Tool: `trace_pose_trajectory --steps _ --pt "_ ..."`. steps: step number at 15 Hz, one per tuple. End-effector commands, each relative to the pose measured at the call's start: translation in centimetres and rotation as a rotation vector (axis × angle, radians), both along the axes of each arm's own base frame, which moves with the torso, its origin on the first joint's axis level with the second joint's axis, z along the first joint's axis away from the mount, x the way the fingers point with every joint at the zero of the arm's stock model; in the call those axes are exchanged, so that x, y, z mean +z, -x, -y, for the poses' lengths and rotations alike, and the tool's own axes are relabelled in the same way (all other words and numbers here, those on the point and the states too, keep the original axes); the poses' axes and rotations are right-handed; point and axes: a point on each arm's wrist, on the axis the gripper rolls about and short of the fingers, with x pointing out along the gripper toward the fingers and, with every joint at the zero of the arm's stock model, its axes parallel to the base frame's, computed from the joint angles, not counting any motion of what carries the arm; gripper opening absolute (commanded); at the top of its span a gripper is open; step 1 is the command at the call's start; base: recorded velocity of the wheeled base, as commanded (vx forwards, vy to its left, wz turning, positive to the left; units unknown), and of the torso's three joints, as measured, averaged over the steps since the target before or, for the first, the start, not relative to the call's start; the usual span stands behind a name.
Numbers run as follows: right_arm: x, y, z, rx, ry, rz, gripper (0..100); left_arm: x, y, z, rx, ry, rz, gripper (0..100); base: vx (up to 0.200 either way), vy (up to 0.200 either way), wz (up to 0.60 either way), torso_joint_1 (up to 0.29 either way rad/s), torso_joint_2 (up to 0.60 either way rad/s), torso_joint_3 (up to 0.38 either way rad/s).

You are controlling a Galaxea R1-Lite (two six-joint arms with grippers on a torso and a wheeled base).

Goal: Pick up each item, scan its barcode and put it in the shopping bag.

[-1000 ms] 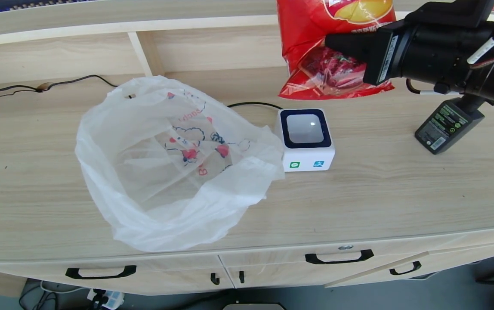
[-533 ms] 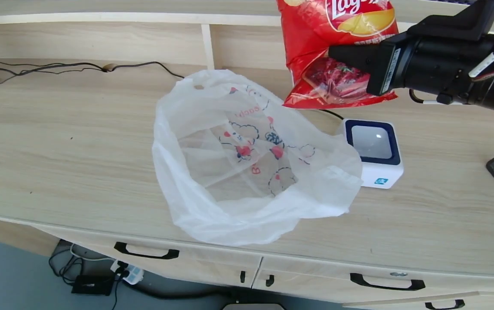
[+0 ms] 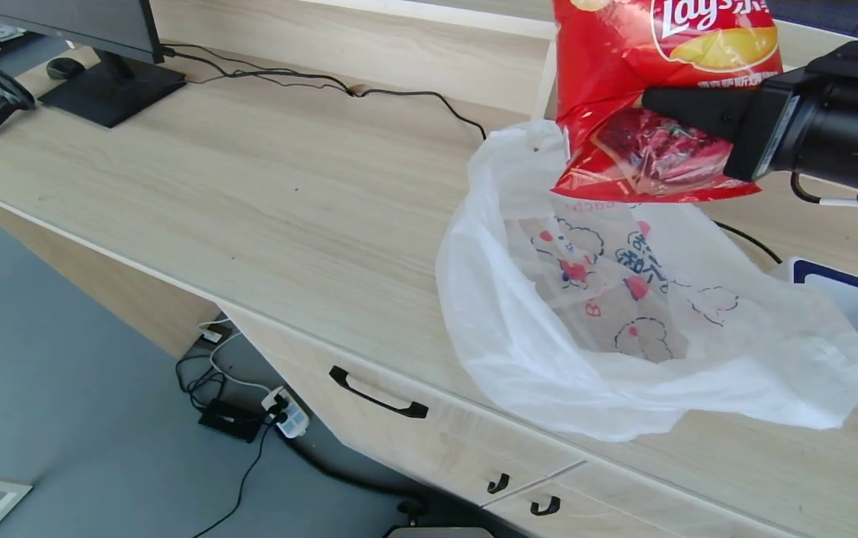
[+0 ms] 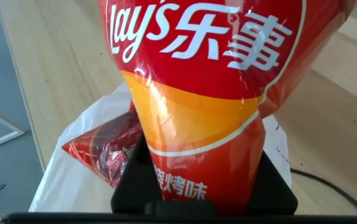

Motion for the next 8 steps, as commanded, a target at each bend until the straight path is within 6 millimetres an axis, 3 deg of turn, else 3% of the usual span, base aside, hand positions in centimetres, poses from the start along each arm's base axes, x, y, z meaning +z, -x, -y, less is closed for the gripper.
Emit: trace_pose_trajectory --steps 1,5,8 --pt "-0.4 1.4 0.8 0.002 -0.035 -0.024 0 0.0 0.0 0.0 0.000 0.000 0.003 100 0.000 0.000 0.00 0.000 0.00 0.000" --pt "-3.7 3.4 1.9 0.002 -0.016 -0.117 0 0.1 0.0 0.0 0.000 -0.001 0.006 100 0.000 0.000 0.00 0.000 0.00 0.000" --pt "-4.8 3.4 1.9 -0.040 0.019 -0.138 0 0.0 0.0 0.0 0.000 -0.006 0.003 100 0.000 0.000 0.00 0.000 0.00 0.000"
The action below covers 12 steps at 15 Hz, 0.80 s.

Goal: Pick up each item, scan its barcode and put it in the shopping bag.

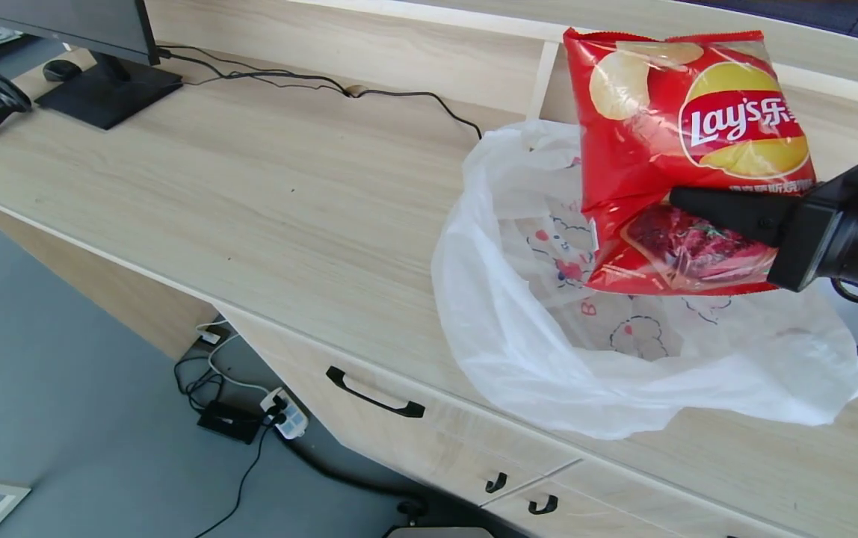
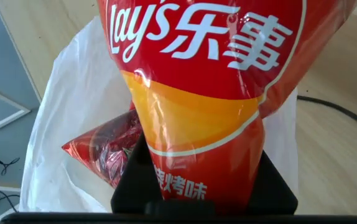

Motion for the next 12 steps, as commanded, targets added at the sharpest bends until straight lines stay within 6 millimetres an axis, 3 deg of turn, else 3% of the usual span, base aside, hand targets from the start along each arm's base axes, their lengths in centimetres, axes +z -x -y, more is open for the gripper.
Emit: trace_pose_trajectory --steps 1,6,12 --pt "-0.4 0.1 0.1 -0.015 0.016 -0.005 0 0.0 0.0 0.0 -0.002 -0.003 0.002 100 0.000 0.000 0.00 0.000 0.00 0.000" --pt "-0.6 -0.6 -0.4 -0.059 0.109 0.024 0 0.0 0.0 0.0 0.000 -0.004 0.002 100 0.000 0.000 0.00 0.000 0.00 0.000" --pt "-1.2 1.6 -4.1 0.074 0.145 0.034 0 0.0 0.0 0.0 -0.002 0.000 -0.003 100 0.000 0.000 0.00 0.000 0.00 0.000"
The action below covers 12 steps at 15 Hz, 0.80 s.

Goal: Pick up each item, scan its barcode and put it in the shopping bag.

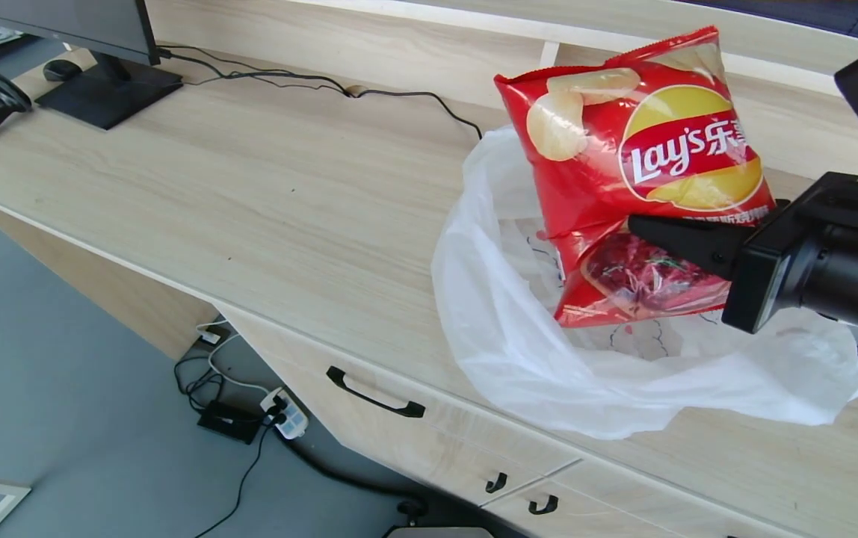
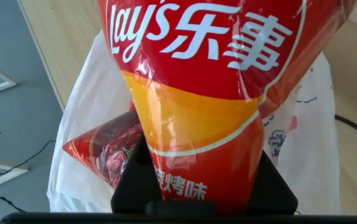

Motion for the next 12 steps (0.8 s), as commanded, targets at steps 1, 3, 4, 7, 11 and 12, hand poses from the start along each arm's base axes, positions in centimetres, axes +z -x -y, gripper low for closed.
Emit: trace_pose_trajectory --steps 1,3,4,7,11,12 --pt "-0.7 0.2 -0.9 0.037 0.013 -0.019 0 0.0 0.0 0.0 0.001 0.000 0.002 100 0.000 0.000 0.00 0.000 0.00 0.000" --pt "-1.1 0.2 -0.9 0.034 0.013 -0.038 0 0.0 0.0 0.0 0.001 0.000 0.004 100 0.000 0.000 0.00 0.000 0.00 0.000" --pt "-2.8 0.1 -0.9 0.025 0.031 -0.094 0 0.0 0.0 0.0 0.001 0.000 0.004 100 0.000 0.000 0.00 0.000 0.00 0.000" --pt "-3.8 -0.8 0.1 -0.061 0.003 -0.150 0 0.1 0.0 0.0 0.001 -0.004 0.007 100 0.000 0.000 0.00 0.000 0.00 0.000" --pt "-3.2 -1.5 1.1 -0.122 0.002 -0.129 0 0.1 0.0 0.0 0.001 -0.006 0.008 100 0.000 0.000 0.00 0.000 0.00 0.000" --pt "-3.2 -1.5 1.1 -0.122 0.002 -0.129 0 0.1 0.0 0.0 0.001 -0.006 0.008 100 0.000 0.000 0.00 0.000 0.00 0.000"
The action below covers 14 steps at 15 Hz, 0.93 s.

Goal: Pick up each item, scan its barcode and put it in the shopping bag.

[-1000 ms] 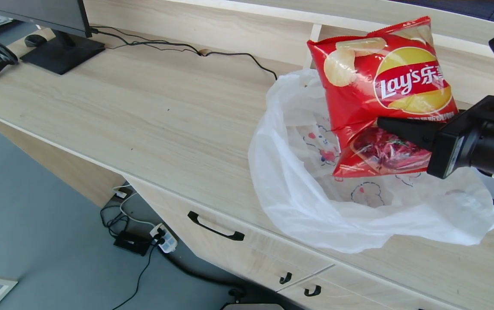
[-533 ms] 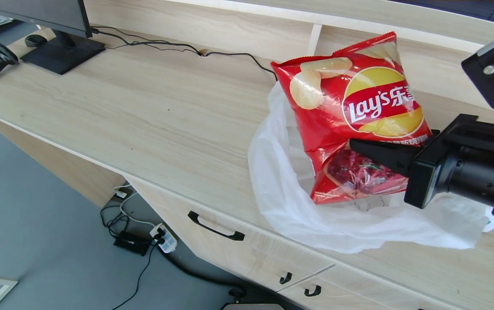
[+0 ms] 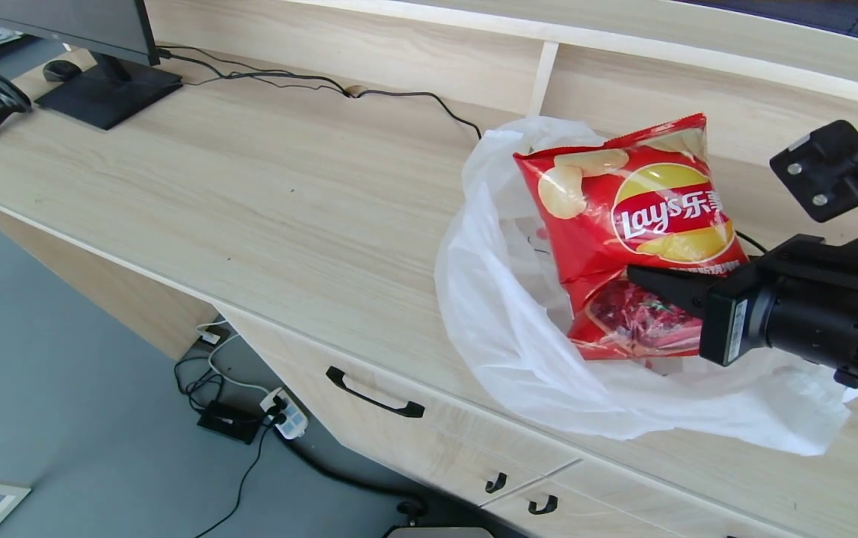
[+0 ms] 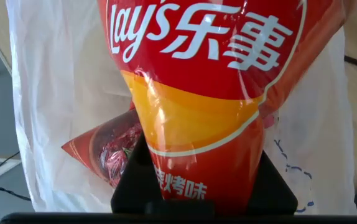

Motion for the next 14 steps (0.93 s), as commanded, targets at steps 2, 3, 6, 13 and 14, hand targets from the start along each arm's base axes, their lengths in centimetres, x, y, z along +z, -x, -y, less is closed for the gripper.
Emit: trace_pose_trajectory --steps 2,3,6,13,14 --pt "-1.0 0.6 -2.2 0.103 0.072 -0.013 0 0.0 0.0 0.0 0.000 0.001 0.001 100 0.000 0.000 0.00 0.000 0.00 0.000" --pt "-1.2 0.6 -2.7 0.120 0.079 -0.020 0 0.0 0.0 0.0 0.000 0.001 -0.001 100 0.000 0.000 0.00 0.000 0.00 0.000" --pt "-1.1 -0.9 -2.8 0.069 0.030 -0.036 0 0.0 0.0 0.0 0.000 -0.002 0.001 100 0.000 0.000 0.00 0.000 0.00 0.000" --pt "-0.2 -2.2 -0.4 -0.044 0.006 -0.011 0 0.0 0.0 0.0 0.000 0.001 -0.001 100 0.000 0.000 0.00 0.000 0.00 0.000" --pt "0.3 -2.3 -0.3 -0.058 -0.041 -0.011 0 0.0 0.0 0.0 -0.001 0.002 -0.001 100 0.000 0.000 0.00 0.000 0.00 0.000"
